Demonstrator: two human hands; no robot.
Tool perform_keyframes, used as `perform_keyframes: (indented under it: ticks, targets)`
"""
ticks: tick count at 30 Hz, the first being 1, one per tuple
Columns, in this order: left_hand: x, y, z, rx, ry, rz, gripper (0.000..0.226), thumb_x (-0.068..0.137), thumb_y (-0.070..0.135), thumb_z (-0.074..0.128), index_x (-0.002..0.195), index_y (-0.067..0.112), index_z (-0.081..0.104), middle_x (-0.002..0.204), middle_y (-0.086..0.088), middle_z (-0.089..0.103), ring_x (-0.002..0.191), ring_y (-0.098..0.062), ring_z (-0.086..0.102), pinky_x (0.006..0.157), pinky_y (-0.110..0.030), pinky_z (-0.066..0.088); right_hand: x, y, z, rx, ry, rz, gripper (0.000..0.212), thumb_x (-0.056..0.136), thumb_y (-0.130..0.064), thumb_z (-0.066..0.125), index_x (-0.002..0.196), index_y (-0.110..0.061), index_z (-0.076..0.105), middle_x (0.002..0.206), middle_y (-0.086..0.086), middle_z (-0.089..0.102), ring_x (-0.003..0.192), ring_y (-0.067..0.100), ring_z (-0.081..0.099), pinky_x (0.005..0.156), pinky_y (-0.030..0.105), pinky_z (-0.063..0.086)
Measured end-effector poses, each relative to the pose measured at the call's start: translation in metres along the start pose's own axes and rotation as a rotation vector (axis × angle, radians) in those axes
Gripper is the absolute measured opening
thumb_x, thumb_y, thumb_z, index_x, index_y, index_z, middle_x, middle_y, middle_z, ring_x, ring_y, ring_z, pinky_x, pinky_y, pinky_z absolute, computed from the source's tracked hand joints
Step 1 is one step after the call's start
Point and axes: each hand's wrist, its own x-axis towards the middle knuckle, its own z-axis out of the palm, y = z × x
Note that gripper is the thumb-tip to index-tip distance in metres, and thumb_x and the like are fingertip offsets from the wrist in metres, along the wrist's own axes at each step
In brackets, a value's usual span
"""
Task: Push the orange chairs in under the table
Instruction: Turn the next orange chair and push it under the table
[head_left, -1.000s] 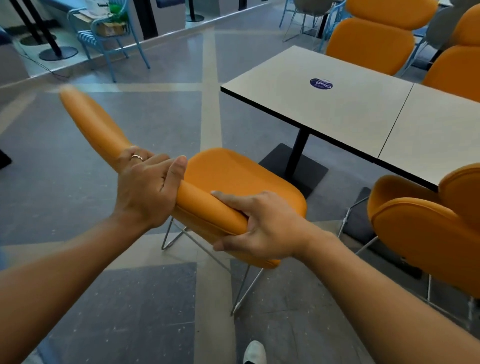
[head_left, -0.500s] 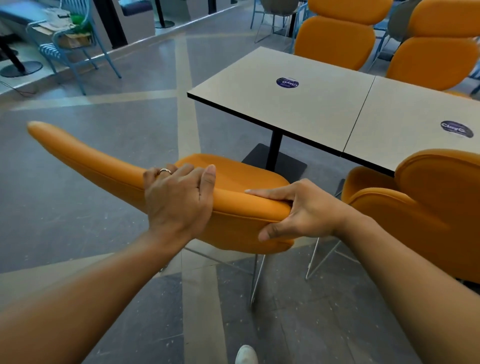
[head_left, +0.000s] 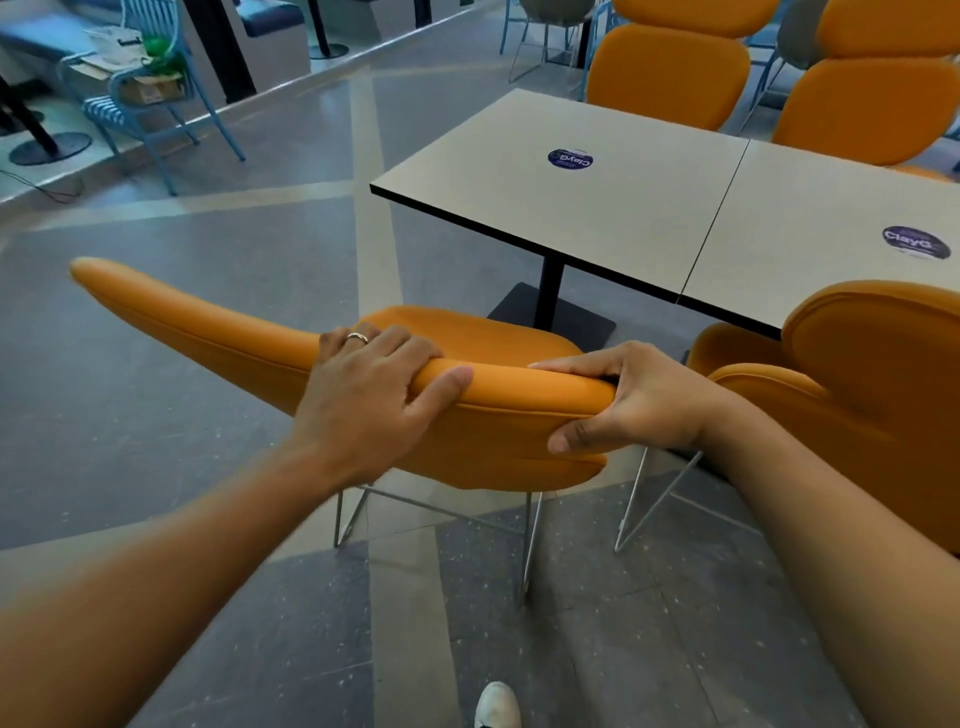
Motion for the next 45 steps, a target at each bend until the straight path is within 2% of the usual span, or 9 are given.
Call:
perform_keyframes:
  ticks: [2, 5, 8, 10, 17, 22, 28, 41, 45]
  targets:
    - [-0.004, -0.017, -0.011, 0.018, -0.11, 0.057, 0.067, 0.082, 0.081, 0.024, 0.124, 0.037, 0.052, 0.121, 0.008, 0.06, 0.114, -0.018, 0.05, 0.104, -0.042, 0.026, 0.0, -0.012, 0.006, -0.074, 0.012, 0.04, 0.076, 0.07, -0.06, 0.078, 0.139, -0.04, 0.054, 0.126, -0.015, 0.062, 0.112, 0.014, 0.061, 0.096, 0.042, 0.055]
    - [-0.004, -0.047, -0.023, 0.138, -0.182, 0.024, 0.087, 0.063, 0.094, 0.03, 0.132, 0.043, 0.043, 0.128, 0.007, 0.057, 0.121, -0.024, 0.048, 0.107, -0.049, 0.023, 0.006, -0.041, 0.021, -0.297, 0.052, 0.192, 0.089, 0.062, -0.093, 0.049, 0.13, -0.036, 0.056, 0.117, -0.01, 0.063, 0.102, 0.017, 0.062, 0.089, 0.042, 0.056]
    - [-0.004, -0.073, -0.027, 0.248, -0.161, -0.055, 0.092, 0.055, 0.095, 0.039, 0.128, 0.04, 0.048, 0.122, 0.001, 0.06, 0.119, -0.03, 0.049, 0.105, -0.053, 0.024, 0.017, -0.061, 0.053, -0.526, 0.351, 0.21, 0.096, 0.064, -0.101, 0.01, 0.104, -0.032, 0.064, 0.091, -0.009, 0.066, 0.08, 0.014, 0.062, 0.079, 0.041, 0.055]
    - [-0.005, -0.088, -0.029, 0.261, -0.132, -0.108, 0.087, 0.056, 0.09, 0.052, 0.124, 0.036, 0.052, 0.122, -0.004, 0.06, 0.121, -0.035, 0.047, 0.106, -0.056, 0.023, 0.021, -0.07, 0.072, -0.599, 0.558, 0.199, 0.09, 0.078, -0.09, 0.002, 0.088, -0.028, 0.066, 0.077, -0.006, 0.063, 0.072, 0.015, 0.06, 0.08, 0.043, 0.052]
    - [-0.014, -0.125, -0.03, 0.25, -0.085, -0.116, 0.089, 0.052, 0.088, 0.054, 0.122, 0.032, 0.052, 0.123, -0.008, 0.057, 0.123, -0.037, 0.044, 0.105, -0.066, 0.02, 0.023, -0.082, 0.093, -0.586, 0.767, 0.303, 0.07, 0.095, -0.072, 0.022, 0.07, -0.022, 0.064, 0.063, -0.004, 0.055, 0.065, 0.017, 0.056, 0.08, 0.043, 0.05]
    - [-0.024, -0.134, -0.023, 0.087, -0.015, -0.05, 0.095, 0.047, 0.09, 0.056, 0.115, 0.023, 0.056, 0.112, -0.012, 0.055, 0.108, -0.034, 0.048, 0.093, -0.058, 0.04, 0.017, -0.089, 0.108, -0.553, 0.817, 0.336, 0.069, 0.096, -0.068, 0.027, 0.077, -0.019, 0.071, 0.069, -0.002, 0.063, 0.068, 0.019, 0.059, 0.08, 0.043, 0.053]
    - [-0.032, -0.15, -0.025, 0.158, 0.089, 0.117, 0.081, 0.055, 0.087, 0.048, 0.101, 0.022, 0.059, 0.102, -0.012, 0.06, 0.102, -0.039, 0.054, 0.105, -0.068, 0.013, 0.0, -0.107, 0.142, -0.547, 0.874, 0.39, 0.064, 0.099, -0.062, 0.029, 0.08, -0.019, 0.073, 0.068, -0.003, 0.062, 0.069, 0.017, 0.06, 0.084, 0.044, 0.052]
    - [-0.02, -0.162, -0.02, 0.129, 0.164, 0.242, 0.083, 0.056, 0.089, 0.046, 0.093, 0.016, 0.063, 0.094, -0.012, 0.062, 0.089, -0.038, 0.057, 0.103, -0.061, 0.021, 0.032, -0.131, 0.175, -0.609, 1.071, 0.572, 0.071, 0.095, -0.07, 0.026, 0.058, -0.021, 0.062, 0.058, -0.006, 0.054, 0.064, 0.014, 0.052, 0.092, 0.044, 0.042]
    - [-0.005, -0.172, -0.016, 0.143, 0.148, 0.236, 0.084, 0.058, 0.091, 0.042, 0.096, 0.018, 0.061, 0.099, -0.012, 0.063, 0.096, -0.039, 0.057, 0.106, -0.061, 0.017, 0.055, -0.132, 0.176, -0.658, 1.188, 0.524, 0.063, 0.094, -0.064, 0.034, 0.062, -0.022, 0.067, 0.057, -0.006, 0.055, 0.061, 0.015, 0.052, 0.079, 0.041, 0.046]
